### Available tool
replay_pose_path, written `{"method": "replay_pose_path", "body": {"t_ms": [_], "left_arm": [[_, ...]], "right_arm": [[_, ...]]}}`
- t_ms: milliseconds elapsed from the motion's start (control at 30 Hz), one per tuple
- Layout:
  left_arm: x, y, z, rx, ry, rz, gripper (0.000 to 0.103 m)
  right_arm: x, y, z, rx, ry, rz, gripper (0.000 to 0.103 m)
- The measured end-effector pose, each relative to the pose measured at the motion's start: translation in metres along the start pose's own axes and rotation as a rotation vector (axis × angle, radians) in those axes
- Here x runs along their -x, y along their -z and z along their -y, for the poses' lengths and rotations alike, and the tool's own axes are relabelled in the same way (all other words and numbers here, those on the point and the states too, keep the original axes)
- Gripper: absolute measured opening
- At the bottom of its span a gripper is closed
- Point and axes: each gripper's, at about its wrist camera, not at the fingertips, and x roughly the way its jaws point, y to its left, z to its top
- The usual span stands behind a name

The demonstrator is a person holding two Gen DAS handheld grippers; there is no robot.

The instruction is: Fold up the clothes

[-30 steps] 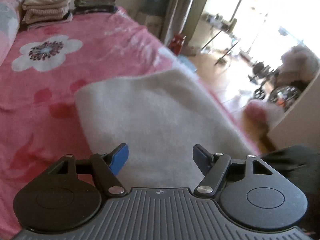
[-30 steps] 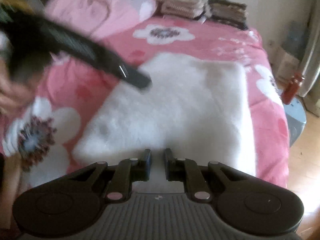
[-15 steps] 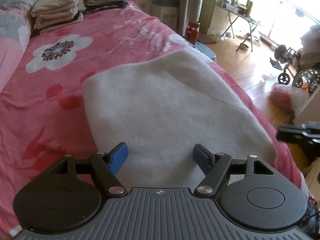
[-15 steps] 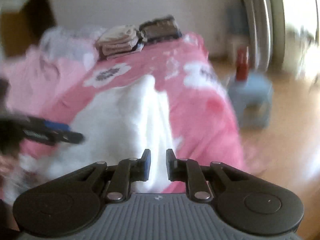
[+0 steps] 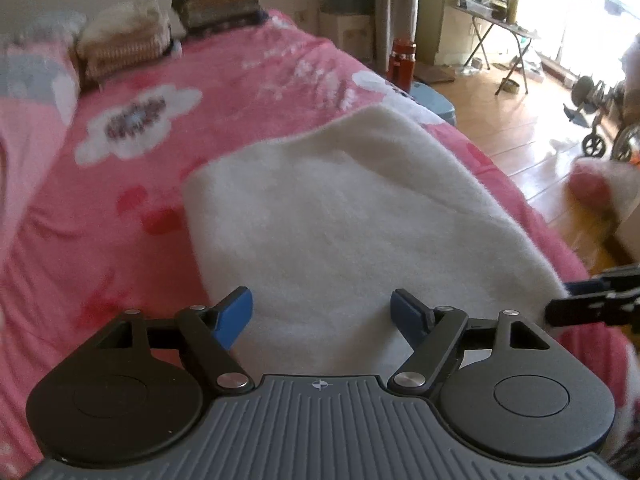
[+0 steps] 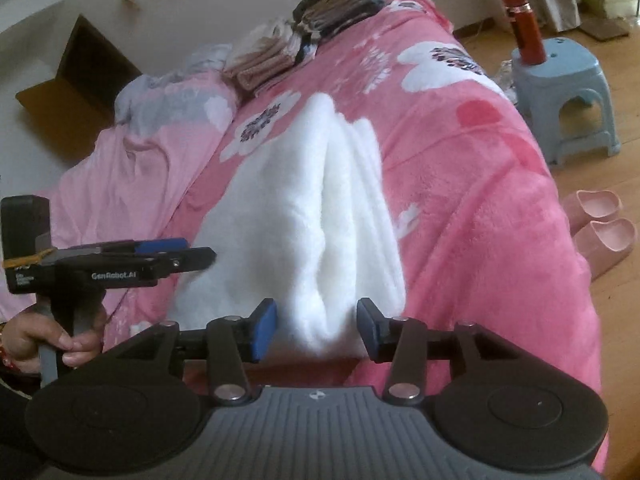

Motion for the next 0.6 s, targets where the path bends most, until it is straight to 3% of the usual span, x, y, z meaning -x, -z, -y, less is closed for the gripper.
{"method": "replay_pose_path", "body": {"t_ms": [167,300,367,533,600], "left_arm": [[0.003,-0.002,-0.018,0.096,-0.037,0.009,0.077],[-0.007,-0.001,-0.044,0.282,0.034,-0.065,0.078],[-0.011,0.002,-0.05,0.334,0.046,-0.093,0.079],[-0.019,0.01,-0.06,0.444,0.092,-0.138,0.081],[-0.022,0.013,-0.065,0.491,0.122,-0.155,0.081]], "right_arm": [[-0.009,-0.009,0.009,-0.044,-0.06,-0.031,0.056],[-0.015,-0.016,0.014,-0.073,-0.105,-0.052,0.055],[-0.02,-0.019,0.017,-0.09,-0.117,-0.064,0.046],[-0.031,-0.023,0.025,-0.135,-0.139,-0.093,0.041],[-0.032,-0.024,0.026,-0.144,-0.147,-0.092,0.033]]}}
